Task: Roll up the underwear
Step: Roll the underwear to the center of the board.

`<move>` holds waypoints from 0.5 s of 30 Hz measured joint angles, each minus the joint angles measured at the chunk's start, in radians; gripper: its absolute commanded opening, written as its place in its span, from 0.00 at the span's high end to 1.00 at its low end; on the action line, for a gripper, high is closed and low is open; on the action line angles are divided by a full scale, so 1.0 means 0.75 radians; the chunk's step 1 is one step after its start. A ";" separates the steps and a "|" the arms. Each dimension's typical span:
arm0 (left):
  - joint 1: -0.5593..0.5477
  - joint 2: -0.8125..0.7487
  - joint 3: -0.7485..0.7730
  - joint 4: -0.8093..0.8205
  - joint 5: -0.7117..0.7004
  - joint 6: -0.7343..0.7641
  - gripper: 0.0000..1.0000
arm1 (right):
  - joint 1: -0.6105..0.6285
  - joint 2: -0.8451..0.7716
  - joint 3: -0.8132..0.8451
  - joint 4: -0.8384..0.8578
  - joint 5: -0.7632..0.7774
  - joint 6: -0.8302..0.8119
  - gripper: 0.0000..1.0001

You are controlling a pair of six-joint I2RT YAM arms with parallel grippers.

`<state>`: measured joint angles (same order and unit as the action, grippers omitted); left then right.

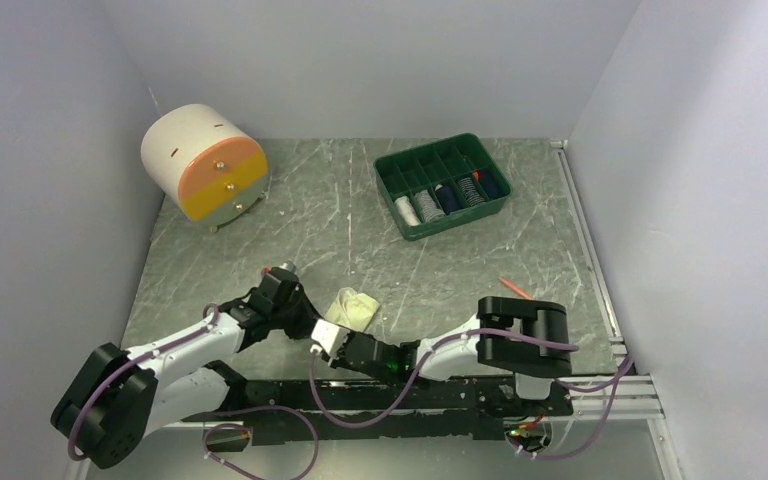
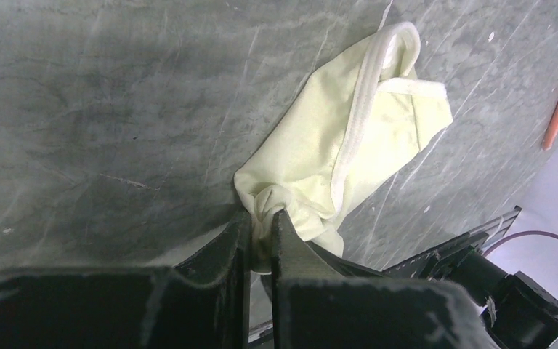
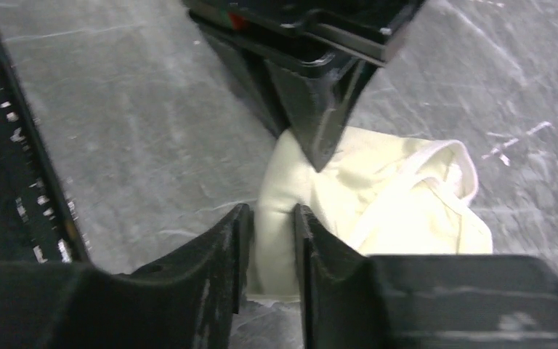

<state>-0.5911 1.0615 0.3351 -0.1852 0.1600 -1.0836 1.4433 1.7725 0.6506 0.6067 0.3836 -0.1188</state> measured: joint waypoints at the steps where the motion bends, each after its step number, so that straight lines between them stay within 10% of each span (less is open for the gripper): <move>1: -0.001 -0.002 0.000 -0.001 -0.001 -0.002 0.93 | 0.000 0.007 -0.001 0.012 0.014 -0.001 0.78; 9: -0.003 -0.036 -0.013 -0.018 -0.001 -0.009 0.83 | 0.004 0.012 -0.054 0.131 0.064 0.036 1.00; 15: -0.003 -0.113 -0.051 -0.038 -0.011 -0.033 0.49 | -0.060 -0.008 -0.116 0.230 -0.097 0.161 1.00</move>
<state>-0.5934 0.9764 0.2970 -0.2138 0.1516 -1.1080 1.3983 1.7668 0.5632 0.7795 0.3107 0.0021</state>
